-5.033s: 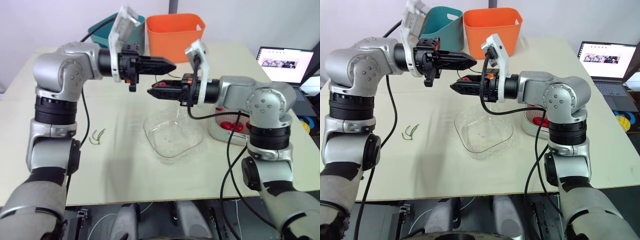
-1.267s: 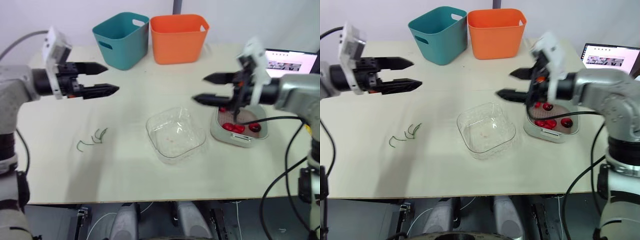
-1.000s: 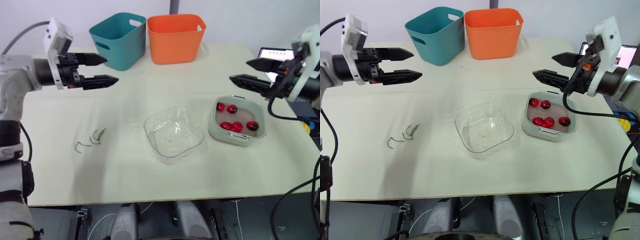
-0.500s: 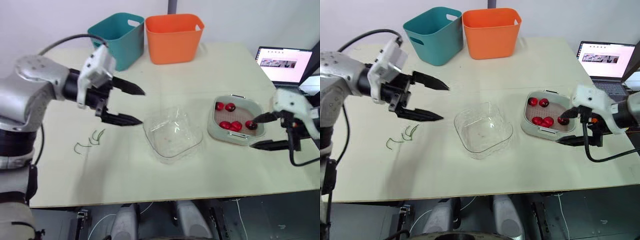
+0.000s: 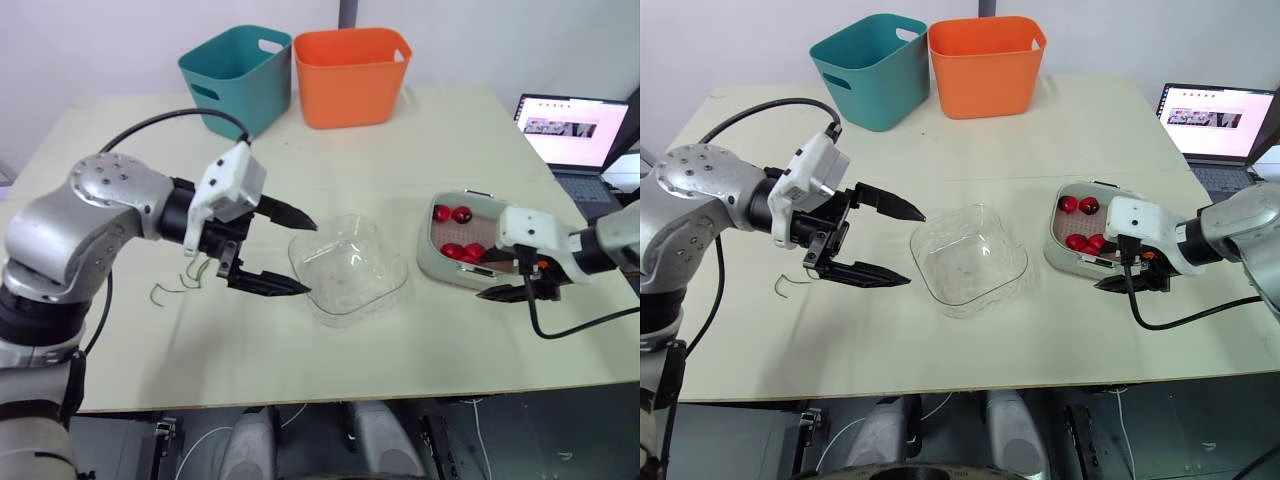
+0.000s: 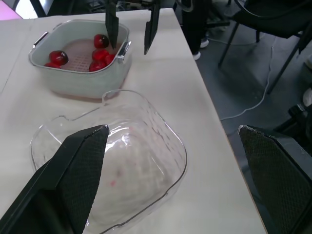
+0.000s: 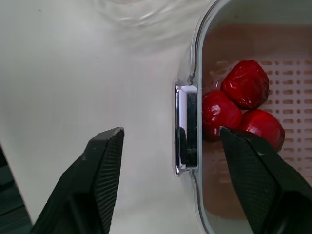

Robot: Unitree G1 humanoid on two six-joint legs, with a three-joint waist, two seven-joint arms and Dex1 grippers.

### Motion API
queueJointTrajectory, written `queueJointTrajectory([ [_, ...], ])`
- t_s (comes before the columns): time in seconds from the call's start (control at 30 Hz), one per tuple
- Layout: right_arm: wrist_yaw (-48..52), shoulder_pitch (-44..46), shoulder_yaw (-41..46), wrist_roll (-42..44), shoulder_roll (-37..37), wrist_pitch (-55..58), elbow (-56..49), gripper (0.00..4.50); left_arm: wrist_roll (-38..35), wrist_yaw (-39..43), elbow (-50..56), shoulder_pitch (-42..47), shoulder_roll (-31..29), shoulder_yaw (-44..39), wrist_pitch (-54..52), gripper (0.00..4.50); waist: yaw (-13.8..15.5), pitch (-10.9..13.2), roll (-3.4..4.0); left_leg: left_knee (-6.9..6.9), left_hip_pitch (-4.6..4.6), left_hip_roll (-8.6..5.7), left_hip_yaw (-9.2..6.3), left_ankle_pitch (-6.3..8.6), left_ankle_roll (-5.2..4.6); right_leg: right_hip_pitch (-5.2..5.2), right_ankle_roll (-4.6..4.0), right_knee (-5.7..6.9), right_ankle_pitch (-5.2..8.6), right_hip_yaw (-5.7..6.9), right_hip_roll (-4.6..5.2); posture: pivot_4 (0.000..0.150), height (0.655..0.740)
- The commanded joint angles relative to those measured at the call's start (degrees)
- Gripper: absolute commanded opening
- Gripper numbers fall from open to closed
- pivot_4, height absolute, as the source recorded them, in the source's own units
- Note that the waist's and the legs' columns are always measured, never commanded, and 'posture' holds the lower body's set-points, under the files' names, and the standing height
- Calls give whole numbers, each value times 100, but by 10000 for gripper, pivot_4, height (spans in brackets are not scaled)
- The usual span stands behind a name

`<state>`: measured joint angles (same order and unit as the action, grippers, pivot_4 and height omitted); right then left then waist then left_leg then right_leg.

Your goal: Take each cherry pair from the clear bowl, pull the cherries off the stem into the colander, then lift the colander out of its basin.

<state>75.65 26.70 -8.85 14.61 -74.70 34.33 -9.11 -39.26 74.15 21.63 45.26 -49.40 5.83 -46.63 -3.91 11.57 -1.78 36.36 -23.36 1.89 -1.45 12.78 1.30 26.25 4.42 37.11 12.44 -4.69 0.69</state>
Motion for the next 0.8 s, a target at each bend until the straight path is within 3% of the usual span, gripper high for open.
queueJointTrajectory([
  [0.03, -9, 122, 62, -123, 68, 2, -53, 32761, -130, -151, 197, 41, -36, -216, -36, 45000, 0, 0, 0, 0, 0, 0, 0, 0, 0, -1, 0, 0, 0, 0, 0, 1500, 7400],
  [0.13, -26, 140, 40, -185, 163, 52, -60, 32761, -154, -223, 213, 28, -34, -216, -43, 45000, -6, 0, 0, 0, 0, 0, -1, 0, 0, -1, 0, 0, 0, 0, -1, 1500, 7400],
  [0.23, -73, 222, 41, -221, 271, 159, -47, 27860, -149, -265, 196, 27, -52, -195, -20, 45000, -5, 0, 0, 0, 1, 0, -1, 0, 0, -1, 0, 3, -1, 0, -1, 1500, 7400],
  [0.47, -145, 200, -15, -370, 361, 224, -90, 3962, -145, -324, 120, 91, -37, -179, 1, 45000, 3, 0, 0, 2, 1, 0, -2, 0, 0, -4, 0, 3, -1, 1, -1, 1500, 7400],
  [0.8, -26, 265, 220, -272, 212, 319, -225, 4111, -84, -349, 46, 46, -39, -152, 80, 45000, 3, 0, 0, 3, 1, 0, -4, 0, 0, -6, -1, 3, -1, 3, -1, 1500, 7400],
])
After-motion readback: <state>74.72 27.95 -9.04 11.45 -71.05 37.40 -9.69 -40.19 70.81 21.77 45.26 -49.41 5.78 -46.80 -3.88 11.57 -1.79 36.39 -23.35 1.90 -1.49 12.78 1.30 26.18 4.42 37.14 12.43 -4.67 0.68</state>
